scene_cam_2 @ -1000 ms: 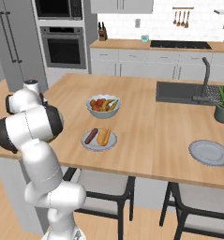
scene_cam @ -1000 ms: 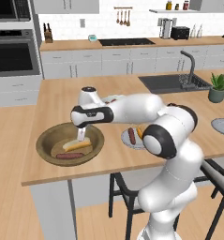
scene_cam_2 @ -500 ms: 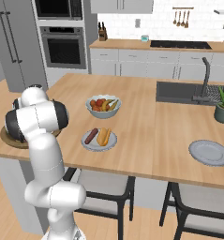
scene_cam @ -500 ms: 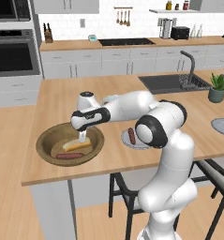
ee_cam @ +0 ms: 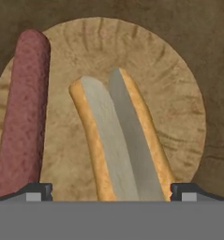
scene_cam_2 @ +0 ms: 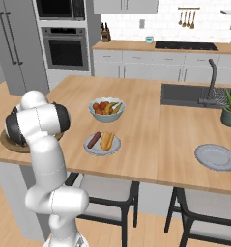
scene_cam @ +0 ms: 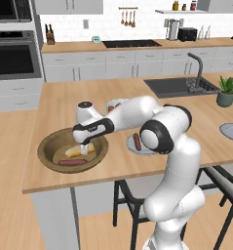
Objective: Place one bun and one sausage from the bowl on each plate.
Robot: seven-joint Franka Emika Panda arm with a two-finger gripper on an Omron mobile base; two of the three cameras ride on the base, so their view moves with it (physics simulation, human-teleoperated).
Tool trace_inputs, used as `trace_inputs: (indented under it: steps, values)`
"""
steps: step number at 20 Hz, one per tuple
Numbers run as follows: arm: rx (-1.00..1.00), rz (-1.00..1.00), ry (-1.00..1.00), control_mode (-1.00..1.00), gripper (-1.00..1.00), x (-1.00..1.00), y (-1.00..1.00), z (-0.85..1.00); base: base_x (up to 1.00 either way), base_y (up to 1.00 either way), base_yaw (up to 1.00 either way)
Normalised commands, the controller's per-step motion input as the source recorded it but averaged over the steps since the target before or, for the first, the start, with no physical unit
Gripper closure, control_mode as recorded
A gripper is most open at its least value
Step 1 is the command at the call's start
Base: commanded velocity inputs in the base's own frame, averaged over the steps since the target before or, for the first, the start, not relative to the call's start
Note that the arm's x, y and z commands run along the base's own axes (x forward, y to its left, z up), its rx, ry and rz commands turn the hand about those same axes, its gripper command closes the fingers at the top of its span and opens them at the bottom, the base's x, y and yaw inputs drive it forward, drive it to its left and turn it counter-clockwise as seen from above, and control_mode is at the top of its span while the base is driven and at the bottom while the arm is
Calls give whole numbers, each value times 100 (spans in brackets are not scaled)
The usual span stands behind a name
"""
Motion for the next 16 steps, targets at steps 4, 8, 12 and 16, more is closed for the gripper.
trace_inputs:
  steps: [4, 8, 12, 16]
  values:
    - [0, 0, -3, -100, -100, -2, 0, -12, 0, 0, 0]
    - [0, 0, 0, -100, -100, 0, 0, -4, 0, 0, 0]
    - [0, 0, -1, -100, -100, 0, 0, -8, 0, 0, 0]
    - [0, 0, -2, -100, -100, 4, 0, -8, 0, 0, 0]
